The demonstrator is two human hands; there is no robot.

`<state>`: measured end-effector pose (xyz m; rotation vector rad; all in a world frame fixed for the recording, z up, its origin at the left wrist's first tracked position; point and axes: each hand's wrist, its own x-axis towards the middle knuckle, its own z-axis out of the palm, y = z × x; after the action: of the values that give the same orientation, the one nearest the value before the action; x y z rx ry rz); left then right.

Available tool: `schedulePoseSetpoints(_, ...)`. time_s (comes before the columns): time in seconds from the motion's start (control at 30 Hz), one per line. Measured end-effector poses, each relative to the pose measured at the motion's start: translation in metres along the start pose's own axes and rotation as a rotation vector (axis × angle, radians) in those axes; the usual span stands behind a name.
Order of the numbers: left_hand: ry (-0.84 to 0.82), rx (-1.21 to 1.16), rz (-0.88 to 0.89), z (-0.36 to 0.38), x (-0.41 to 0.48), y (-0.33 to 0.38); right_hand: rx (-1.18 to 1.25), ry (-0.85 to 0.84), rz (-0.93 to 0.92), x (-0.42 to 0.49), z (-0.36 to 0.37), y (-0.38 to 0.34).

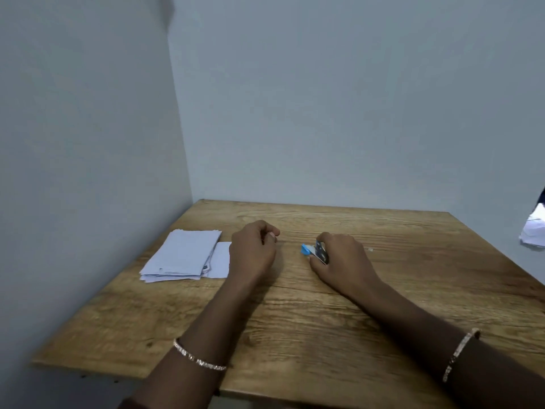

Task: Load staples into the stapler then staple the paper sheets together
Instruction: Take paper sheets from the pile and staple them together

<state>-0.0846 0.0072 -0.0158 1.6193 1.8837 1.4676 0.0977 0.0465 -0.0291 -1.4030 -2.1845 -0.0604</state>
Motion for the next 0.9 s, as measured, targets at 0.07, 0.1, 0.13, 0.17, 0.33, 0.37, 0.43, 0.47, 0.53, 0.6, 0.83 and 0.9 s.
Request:
schedulePoseSetpoints(0.07,-0.006,0.213,0.081,-0.015,-0.008,-0.005,-0.013,-0.003,0.002,0.0,0.003,-0.003)
schedulePoseSetpoints(0.1,-0.028,0.36,0.118,-0.022,-0.012,-0.008,-0.02,-0.008,0.001,-0.001,0.004,-0.004)
schedulePoseSetpoints(0.13,-0.062,0.523,0.143,-0.029,-0.016,-0.008,-0.018,-0.013,-0.001,-0.002,0.004,-0.005)
schedulePoseSetpoints(0.17,-0.103,0.681,0.154,-0.034,-0.02,-0.009,-0.009,-0.016,-0.006,-0.002,0.003,-0.005)
schedulePoseSetpoints(0.33,-0.387,0.933,0.107,-0.053,-0.048,-0.014,0.029,0.119,-0.069,-0.009,-0.008,-0.007)
schedulePoseSetpoints(0.37,-0.442,0.91,0.092,-0.057,-0.054,-0.015,0.027,0.143,-0.082,-0.011,-0.009,-0.008)
schedulePoseSetpoints(0.43,-0.501,0.897,0.106,-0.063,-0.067,-0.014,0.015,0.164,-0.121,-0.015,-0.01,-0.01)
schedulePoseSetpoints(0.47,-0.503,0.891,0.128,-0.066,-0.074,-0.013,0.017,0.169,-0.142,-0.017,-0.011,-0.011)
schedulePoseSetpoints(0.53,-0.51,0.844,0.16,-0.069,-0.088,-0.009,0.035,0.181,-0.187,-0.02,-0.011,-0.012)
schedulePoseSetpoints(0.6,-0.551,0.772,0.199,-0.073,-0.102,-0.002,0.046,0.185,-0.232,-0.026,-0.013,-0.016)
schedulePoseSetpoints(0.83,-0.653,0.714,0.43,-0.08,-0.148,0.007,0.079,0.21,-0.287,-0.041,-0.018,-0.02)
schedulePoseSetpoints(0.9,-0.547,0.756,0.538,-0.077,-0.158,0.007,0.096,0.216,-0.268,-0.043,-0.019,-0.019)
